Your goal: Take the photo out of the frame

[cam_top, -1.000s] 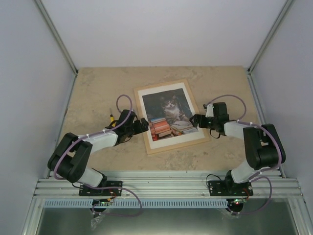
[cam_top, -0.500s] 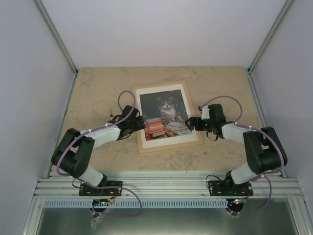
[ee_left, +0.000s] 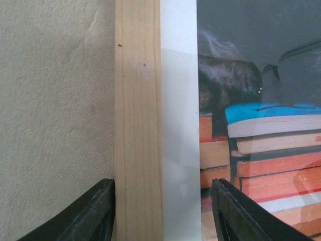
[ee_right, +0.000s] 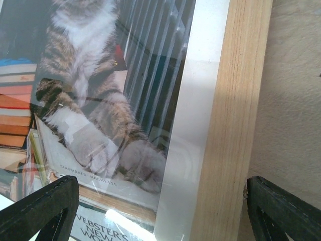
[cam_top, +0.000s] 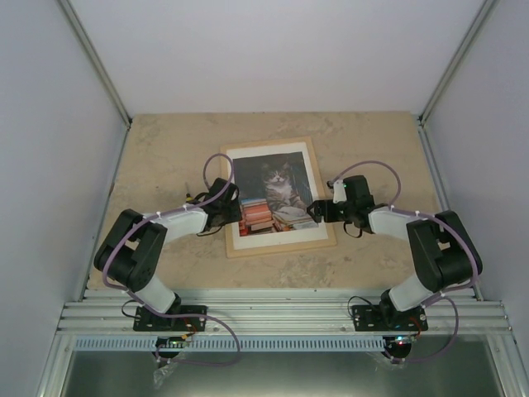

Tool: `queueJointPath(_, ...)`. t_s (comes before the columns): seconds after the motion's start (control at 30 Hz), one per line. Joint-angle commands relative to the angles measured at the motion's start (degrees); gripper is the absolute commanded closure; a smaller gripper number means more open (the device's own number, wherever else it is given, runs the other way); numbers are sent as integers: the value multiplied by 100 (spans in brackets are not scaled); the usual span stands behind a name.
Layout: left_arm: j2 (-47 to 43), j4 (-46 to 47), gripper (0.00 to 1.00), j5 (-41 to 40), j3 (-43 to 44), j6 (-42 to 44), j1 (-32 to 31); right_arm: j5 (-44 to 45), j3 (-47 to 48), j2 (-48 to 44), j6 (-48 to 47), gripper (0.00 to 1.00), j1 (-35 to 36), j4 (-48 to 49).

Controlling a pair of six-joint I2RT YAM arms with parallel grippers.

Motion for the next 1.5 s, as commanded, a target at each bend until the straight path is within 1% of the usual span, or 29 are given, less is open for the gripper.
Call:
queueJointPath(0.0,-16,-232,48,-43,107,51,-12,-43,180,127,-112,9,154,-18)
queueJointPath(0.17,-46,-415,57,-143,173,132,-16,52,236,191,-152,9,273,-55)
queueJointPath(0.53,-160,-739,87,-434,297,152,-16,291,343,152,-291,8,491,-204)
queueJointPath(0.7,-317,-971,94,-666,399,138,-16,512,323,-123,-319,3,497,-333)
queueJointPath(0.83,-520,-1172,96,-841,535,53,-12,766,223,-563,-367,2,601,-333)
queueJointPath(0.93,-619,-1290,98,-892,615,0,-16,989,196,-884,-526,2,805,-547)
queueJointPath(1.07,-700,-1526,100,-935,766,-67,-16,1573,173,-1402,-825,2,1334,-797)
queueJointPath(1.2,-843,-1752,100,-1094,903,-107,-16,1881,134,-1772,-1085,2,1943,-1083)
queueJointPath(1.47,-1328,-1810,100,-1099,952,-144,-15,3084,-59,-2258,-1534,2,3652,-1110)
